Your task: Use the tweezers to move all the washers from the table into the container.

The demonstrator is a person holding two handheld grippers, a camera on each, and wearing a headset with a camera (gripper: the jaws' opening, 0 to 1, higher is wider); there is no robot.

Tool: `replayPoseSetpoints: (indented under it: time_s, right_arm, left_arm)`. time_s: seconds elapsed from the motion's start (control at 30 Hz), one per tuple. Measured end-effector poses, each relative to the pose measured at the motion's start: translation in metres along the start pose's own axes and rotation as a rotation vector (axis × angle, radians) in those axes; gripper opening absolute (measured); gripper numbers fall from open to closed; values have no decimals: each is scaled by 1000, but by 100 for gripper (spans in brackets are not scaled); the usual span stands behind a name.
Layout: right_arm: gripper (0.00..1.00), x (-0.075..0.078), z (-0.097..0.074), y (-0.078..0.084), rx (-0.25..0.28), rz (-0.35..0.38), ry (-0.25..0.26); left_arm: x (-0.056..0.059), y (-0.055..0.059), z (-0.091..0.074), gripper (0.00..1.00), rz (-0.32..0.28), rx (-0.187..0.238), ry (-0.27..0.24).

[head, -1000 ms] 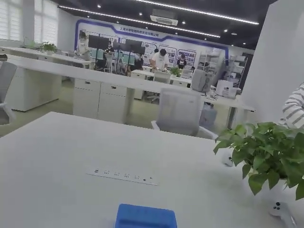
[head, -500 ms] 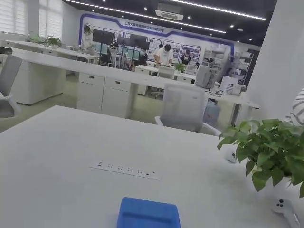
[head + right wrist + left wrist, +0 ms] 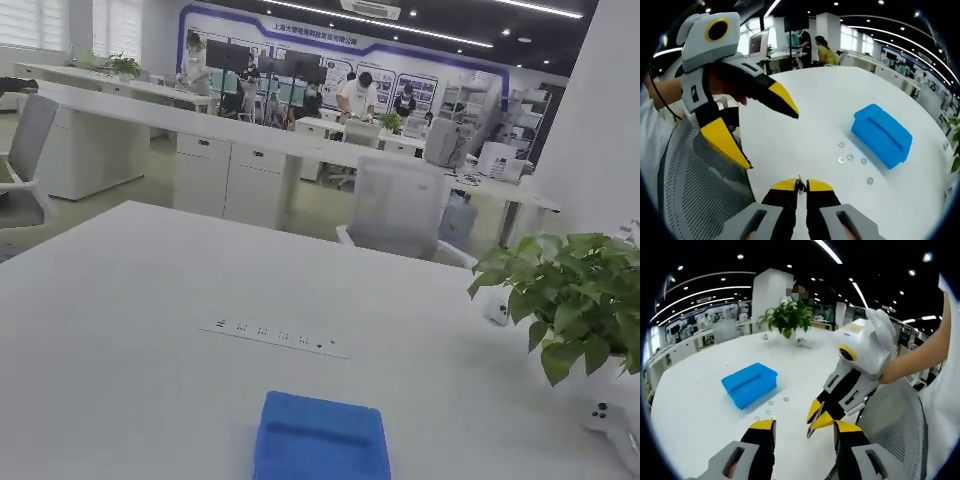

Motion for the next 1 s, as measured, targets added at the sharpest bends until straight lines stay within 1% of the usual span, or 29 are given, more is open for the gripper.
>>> replayPoseSetpoints:
  time_s: [0.03,0.07,0.1,0.13,0.17,0.2,0.23,0.27,0.33,0.37,0.4,0.43,0.47,0.5,0.53,0.57,0.6,0.67,0.7,0.73,0.8,0.9,0.93,0.97,1.0]
  right_arm:
    - [2,2,-2,-1,5,8,2]
    - [1,4,-4,-2,17,28,-2]
    - [1,6,-5,-3,26,46,-5]
    - [1,9,-8,-6,41,71,-6]
    - [1,11,-9,-7,50,78,-5]
    - [1,14,-12,-10,63,95,-5]
    - [1,15,-13,-11,67,101,-6]
    - [1,18,-15,-14,79,113,-7]
    - [1,23,-18,-21,98,124,0]
    - [1,25,-18,-24,101,126,1]
    - [2,28,-18,-27,106,126,3]
    - [2,30,-18,-30,109,125,7]
    - [2,32,-17,-32,113,121,12]
    - [2,36,-16,-36,115,118,18]
    - [2,38,-16,-38,115,116,22]
    - [2,41,-15,-40,116,114,30]
    - [2,43,-14,-42,116,110,32]
    - [2,50,-11,-45,113,107,38]
    - [2,53,-9,-47,114,110,41]
    - [2,55,-9,-49,116,111,42]
    - [2,60,-5,-53,115,110,44]
    - [2,65,1,-58,108,101,48]
    - [2,66,2,-60,109,97,50]
    - [2,69,5,-63,110,93,51]
    - [3,70,7,-64,110,92,51]
  left_arm:
    - [-1,2,-4,54,-18,13,-34]
    - [-1,4,-10,57,-23,18,-74]
    - [-2,6,-13,61,-27,16,-105]
    - [-3,10,-18,63,-30,-1,-153]
    - [-4,13,-20,65,-28,-16,-183]
    - [-4,15,-23,69,-23,-21,-211]
    - [-5,16,-25,73,-23,-17,-237]
    - [-5,17,-28,78,-30,-6,-275]
    - [-4,18,-32,84,-48,26,-300]
    - [-4,19,-33,86,-55,35,-312]
    - [-4,19,-35,88,-63,57,-342]
    - [-4,19,-35,89,-62,69,-361]
    - [-4,20,-36,92,-58,77,-385]
    - [-5,21,-36,93,-46,81,-423]
    - [-6,21,-36,94,-31,85,-445]
    - [-6,21,-36,95,-14,91,-479]
    - [-7,21,-36,97,-6,95,-497]
    - [-7,22,-35,99,4,99,-512]
    - [-8,21,-36,99,11,103,-535]
    - [-10,21,-38,99,19,119,-571]
    - [-12,21,-40,99,22,155,-583]
    - [-15,23,-40,99,-5,177,-581]
    - [-16,24,-39,99,-17,179,-574]
    - [-16,27,-36,99,-38,173,-555]
    - [-17,30,-34,99,-59,141,-538]
Point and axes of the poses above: the centre of the closed fingertips' face, and the gripper's own axes: z roughly forward along the fingers, x roughly to its right, y roughly out of its underside, the point moved 10 cm from there along -z, roughly backward along the fingers, and after that the axes turned 3 degrees about -x, right-handed, at the moved point
